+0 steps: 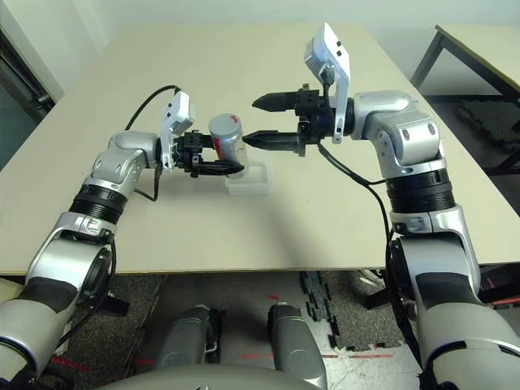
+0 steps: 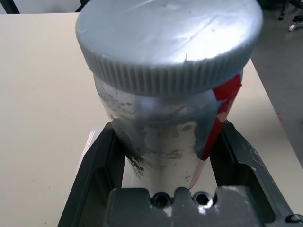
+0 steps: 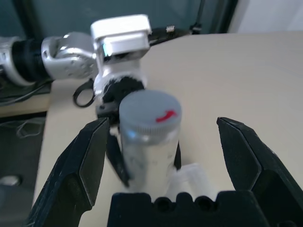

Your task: Pour the medicine from the bottle into the box.

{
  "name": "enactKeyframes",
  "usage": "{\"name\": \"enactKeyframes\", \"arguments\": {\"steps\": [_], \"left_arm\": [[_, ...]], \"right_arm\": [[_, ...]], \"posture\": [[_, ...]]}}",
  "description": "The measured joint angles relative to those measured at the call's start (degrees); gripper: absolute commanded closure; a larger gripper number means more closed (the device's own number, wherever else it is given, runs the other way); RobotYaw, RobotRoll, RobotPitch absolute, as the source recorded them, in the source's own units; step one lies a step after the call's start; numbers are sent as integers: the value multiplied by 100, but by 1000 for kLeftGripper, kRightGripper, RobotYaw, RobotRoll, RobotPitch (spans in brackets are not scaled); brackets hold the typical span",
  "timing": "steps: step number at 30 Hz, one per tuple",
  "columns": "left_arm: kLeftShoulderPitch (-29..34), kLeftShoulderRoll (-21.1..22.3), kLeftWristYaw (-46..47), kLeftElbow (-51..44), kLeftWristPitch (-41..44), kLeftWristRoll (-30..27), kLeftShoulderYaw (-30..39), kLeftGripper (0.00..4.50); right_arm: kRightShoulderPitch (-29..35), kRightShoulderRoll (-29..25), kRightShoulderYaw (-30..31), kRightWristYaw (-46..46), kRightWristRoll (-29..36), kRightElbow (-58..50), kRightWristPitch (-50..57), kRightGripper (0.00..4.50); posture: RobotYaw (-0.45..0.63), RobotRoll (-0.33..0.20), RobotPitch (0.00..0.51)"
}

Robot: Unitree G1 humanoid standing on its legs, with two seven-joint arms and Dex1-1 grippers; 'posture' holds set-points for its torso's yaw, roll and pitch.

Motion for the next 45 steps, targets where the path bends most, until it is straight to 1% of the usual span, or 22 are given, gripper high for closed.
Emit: {"name": "enactKeyframes", "arguments": {"steps": [4,14,22,29,36,41,45], "left_arm": [[-88,-78,-43,49,-103,10,-7,1728],[-96,-104,-87,202,-167,38,-12,1728],[-94,-118,-106,183,-167,40,-51,1728],[-90,-135,-63,167,-153,56,-68,1728],[-82,-136,-19,142,-104,57,-73,1728],[-82,-140,-2,102,-89,56,-88,1728],[-73,-128,22,91,-89,64,-92,1728]], "right_arm": [[-39,218,99,-97,-49,2,-26,0],[-100,502,438,-109,-206,63,-218,0],[-267,656,504,-263,-474,449,-486,0],[-352,684,576,-328,-670,738,-679,0],[-389,653,580,-300,-663,836,-712,0],[-384,541,580,-269,-616,765,-664,0],[-274,296,548,-266,-487,559,-587,0]], "posture": [[-46,0,72],[-35,0,70],[-30,0,74],[-29,0,80],[-33,0,82],[-41,0,82],[-51,0,80]]}}
